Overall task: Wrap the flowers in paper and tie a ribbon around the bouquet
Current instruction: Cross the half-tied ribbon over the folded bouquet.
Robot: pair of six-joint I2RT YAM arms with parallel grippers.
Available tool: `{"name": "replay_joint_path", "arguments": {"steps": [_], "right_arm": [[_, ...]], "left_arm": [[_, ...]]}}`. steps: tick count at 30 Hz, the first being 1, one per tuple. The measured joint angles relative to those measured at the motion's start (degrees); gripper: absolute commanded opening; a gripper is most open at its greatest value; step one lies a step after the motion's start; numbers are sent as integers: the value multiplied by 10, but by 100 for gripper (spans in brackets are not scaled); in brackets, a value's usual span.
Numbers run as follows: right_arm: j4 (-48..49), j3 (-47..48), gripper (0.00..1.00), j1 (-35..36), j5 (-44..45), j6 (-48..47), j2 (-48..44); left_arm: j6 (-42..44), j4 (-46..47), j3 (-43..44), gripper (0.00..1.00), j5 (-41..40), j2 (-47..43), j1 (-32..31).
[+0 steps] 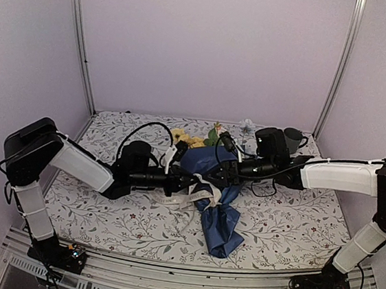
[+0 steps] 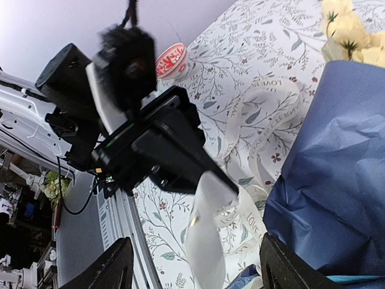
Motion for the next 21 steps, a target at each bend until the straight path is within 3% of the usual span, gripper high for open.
{"name": "replay_joint_path", "arguments": {"steps": [4,9,21], "right_arm": [[-28,5,69,-3,33,-14,-36],[-48,5,51,-4,40,-17,-31],[-56,62,63,-1,39,-24,58]], "left_arm": [[-88,-3,3,0,2,3,53],[-152,3,2,0,14,23,69],[-193,48,-4,0,42,33,42]]}}
